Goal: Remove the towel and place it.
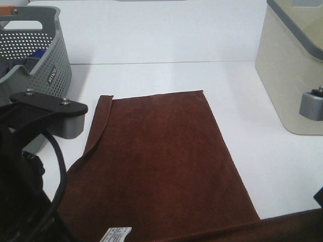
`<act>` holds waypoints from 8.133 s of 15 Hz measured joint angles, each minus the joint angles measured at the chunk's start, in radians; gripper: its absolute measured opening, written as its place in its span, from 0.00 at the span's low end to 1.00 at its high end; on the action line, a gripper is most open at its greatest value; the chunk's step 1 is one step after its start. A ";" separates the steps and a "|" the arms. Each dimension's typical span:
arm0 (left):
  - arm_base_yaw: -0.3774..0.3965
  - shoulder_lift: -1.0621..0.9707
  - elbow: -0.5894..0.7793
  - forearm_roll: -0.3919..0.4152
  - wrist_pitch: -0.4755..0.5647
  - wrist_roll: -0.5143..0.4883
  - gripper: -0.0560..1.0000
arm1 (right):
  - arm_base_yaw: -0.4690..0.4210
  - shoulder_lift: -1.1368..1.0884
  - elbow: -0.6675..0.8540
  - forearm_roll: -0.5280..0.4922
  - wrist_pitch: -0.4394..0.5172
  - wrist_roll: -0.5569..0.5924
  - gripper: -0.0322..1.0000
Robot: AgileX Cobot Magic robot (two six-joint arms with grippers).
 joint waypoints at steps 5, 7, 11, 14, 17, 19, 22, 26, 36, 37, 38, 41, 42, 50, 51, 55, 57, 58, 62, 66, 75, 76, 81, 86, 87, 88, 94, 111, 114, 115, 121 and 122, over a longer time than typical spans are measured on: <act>0.000 0.000 0.026 -0.013 -0.005 -0.018 0.05 | 0.000 0.000 0.052 0.039 0.000 -0.009 0.03; 0.000 0.000 0.031 -0.012 0.016 -0.022 0.19 | 0.000 0.000 0.055 0.035 0.001 -0.009 0.11; 0.000 0.000 0.035 -0.024 0.036 -0.015 0.75 | 0.000 0.000 0.057 0.030 0.003 -0.009 0.64; 0.000 0.000 0.019 0.053 0.033 -0.033 0.77 | 0.000 0.000 0.042 0.016 0.005 -0.009 0.74; 0.005 0.000 -0.100 0.316 -0.024 -0.152 0.71 | 0.000 0.000 -0.072 -0.045 -0.071 -0.007 0.75; 0.060 0.000 -0.184 0.444 -0.108 -0.197 0.68 | 0.000 0.011 -0.156 -0.090 -0.160 0.005 0.71; 0.221 0.007 -0.219 0.468 -0.263 -0.186 0.64 | 0.000 0.104 -0.246 -0.134 -0.276 0.032 0.57; 0.388 0.160 -0.228 0.396 -0.426 -0.050 0.64 | 0.000 0.335 -0.401 -0.138 -0.348 0.032 0.42; 0.533 0.737 -0.662 0.389 -0.348 0.058 0.64 | -0.001 0.834 -0.789 -0.165 -0.329 0.032 0.38; 0.548 0.792 -0.716 0.392 -0.308 0.058 0.64 | -0.001 0.845 -0.789 -0.165 -0.328 0.032 0.38; 0.563 0.839 -0.771 0.396 -0.273 0.062 0.64 | -0.001 0.852 -0.789 -0.165 -0.328 0.032 0.38; 0.586 0.924 -0.883 0.400 -0.229 0.077 0.64 | -0.001 0.856 -0.789 -0.165 -0.328 0.032 0.38; 0.589 0.962 -0.927 0.400 -0.221 0.081 0.64 | -0.001 0.856 -0.789 -0.165 -0.329 0.032 0.38; 0.589 1.143 -1.142 0.352 -0.115 0.129 0.60 | -0.001 0.856 -0.791 -0.165 -0.337 0.032 0.38; 0.589 1.160 -1.160 0.352 -0.102 0.129 0.59 | -0.001 0.856 -0.791 -0.165 -0.338 0.032 0.38; 0.589 1.193 -1.178 0.354 -0.100 0.133 0.55 | -0.001 0.856 -0.791 -0.170 -0.339 0.032 0.38; 0.589 1.198 -1.178 0.358 -0.104 0.133 0.51 | -0.001 0.856 -0.791 -0.170 -0.339 0.032 0.38; 0.589 1.199 -1.178 0.367 -0.107 0.133 0.50 | -0.001 0.856 -0.791 -0.170 -0.339 0.032 0.38; 0.589 1.214 -1.180 0.400 -0.110 0.134 0.34 | -0.001 0.856 -0.791 -0.170 -0.339 0.032 0.38; 0.589 1.218 -1.180 0.407 -0.111 0.172 0.23 | -0.001 0.856 -0.791 -0.171 -0.339 0.032 0.38; 0.589 1.151 -1.356 0.426 -0.046 0.267 0.05 | -0.001 0.856 -0.791 -0.260 -0.348 0.053 0.38; 0.589 1.151 -1.356 0.426 -0.046 0.267 0.05 | -0.001 0.856 -0.791 -0.260 -0.348 0.053 0.38; 0.586 1.131 -1.490 0.322 -0.054 0.302 0.05 | -0.001 0.856 -0.791 -0.318 -0.395 0.109 0.38; 0.582 1.125 -1.538 0.436 0.044 0.282 0.05 | -0.002 0.961 -0.791 -0.298 -0.455 0.123 0.41; 0.582 1.125 -1.538 0.439 0.045 0.282 0.05 | -0.002 0.982 -0.791 -0.293 -0.470 0.123 0.45; 0.582 1.124 -1.538 0.439 0.047 0.282 0.05 | -0.002 0.998 -0.791 -0.292 -0.487 0.123 0.50; 0.582 1.124 -1.538 0.443 0.048 0.282 0.05 | -0.002 1.075 -0.791 -0.287 -0.762 0.123 0.54; 0.582 1.124 -1.538 0.442 0.049 0.277 0.05 | -0.030 1.317 -1.130 -0.348 -0.617 0.101 0.03; 0.582 1.127 -1.538 0.442 0.048 0.271 0.05 | -0.119 1.291 -1.203 -0.351 -0.546 0.099 0.03; 0.582 1.133 -1.538 0.440 0.030 0.270 0.05 | -0.142 1.286 -1.218 -0.351 -0.542 0.091 0.03; 0.633 1.232 -1.538 0.438 -0.362 0.220 0.05 | -0.147 1.285 -1.288 -0.426 -0.702 0.046 0.03; 0.651 1.247 -1.538 0.436 -0.428 0.209 0.05 | -0.147 1.286 -1.289 -0.439 -0.746 0.046 0.03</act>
